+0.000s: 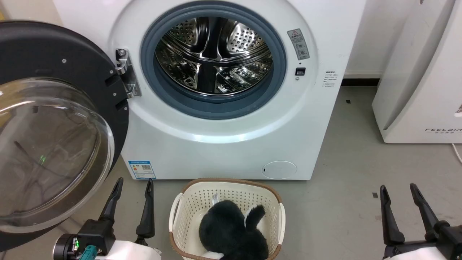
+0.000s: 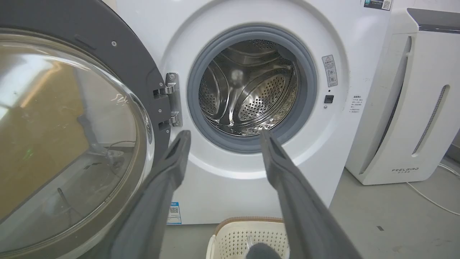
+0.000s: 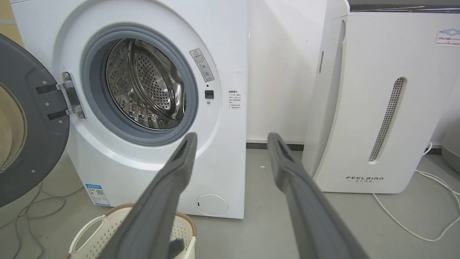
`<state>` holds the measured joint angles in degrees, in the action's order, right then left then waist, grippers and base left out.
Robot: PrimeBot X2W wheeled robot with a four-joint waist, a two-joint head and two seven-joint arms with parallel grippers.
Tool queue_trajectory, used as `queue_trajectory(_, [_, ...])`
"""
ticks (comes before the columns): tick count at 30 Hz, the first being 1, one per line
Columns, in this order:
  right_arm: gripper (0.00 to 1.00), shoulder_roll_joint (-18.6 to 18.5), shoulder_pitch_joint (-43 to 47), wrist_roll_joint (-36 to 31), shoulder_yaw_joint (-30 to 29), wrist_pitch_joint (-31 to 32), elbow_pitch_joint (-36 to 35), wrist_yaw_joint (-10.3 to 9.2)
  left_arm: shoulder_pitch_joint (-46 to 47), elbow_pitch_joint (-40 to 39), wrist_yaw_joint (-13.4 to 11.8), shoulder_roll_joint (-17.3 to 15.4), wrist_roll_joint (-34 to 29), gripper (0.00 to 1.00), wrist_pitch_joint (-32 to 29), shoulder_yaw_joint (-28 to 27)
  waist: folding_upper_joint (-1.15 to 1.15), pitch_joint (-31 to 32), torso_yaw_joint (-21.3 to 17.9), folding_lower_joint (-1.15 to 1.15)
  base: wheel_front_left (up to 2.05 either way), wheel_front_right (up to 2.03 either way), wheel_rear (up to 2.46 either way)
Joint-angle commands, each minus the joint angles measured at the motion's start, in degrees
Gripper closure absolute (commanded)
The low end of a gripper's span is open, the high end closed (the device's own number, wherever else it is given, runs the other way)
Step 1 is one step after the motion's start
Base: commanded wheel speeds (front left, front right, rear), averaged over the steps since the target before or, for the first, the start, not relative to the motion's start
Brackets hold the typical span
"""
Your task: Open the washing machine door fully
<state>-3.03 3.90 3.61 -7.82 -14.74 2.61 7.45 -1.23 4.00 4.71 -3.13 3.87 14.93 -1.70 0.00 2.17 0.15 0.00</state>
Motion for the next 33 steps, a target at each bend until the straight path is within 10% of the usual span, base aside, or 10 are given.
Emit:
queue_trajectory(1, [0.0,0.15,0.94,0.31,-0.17,-0.26,-0.37,0.03,-0.74,0.13,0.05,0.04,0.95,0.0,0.07,0.15,0.0,0.02,-0.33,0.0,0.0,0.0,0.0])
queue_trajectory(2, [1.0,0.0,0.41,0.1,-0.1,0.01,-0.01,0.0,0.0,0.04,0.01,0.11,0.82,1.0,-0.01,0.21,0.0,0.03,-0.34,0.0,0.0,0.0,0.0])
queue_trajectory(33, [1.0,0.01,-0.48,-0.65,1.48,2.98,-0.49,0.01,0.27,-0.75,-0.93,0.15,-0.08,1.0,-2.99,0.71,0.0,-0.42,-0.36,0.0,0.0,0.0,0.0])
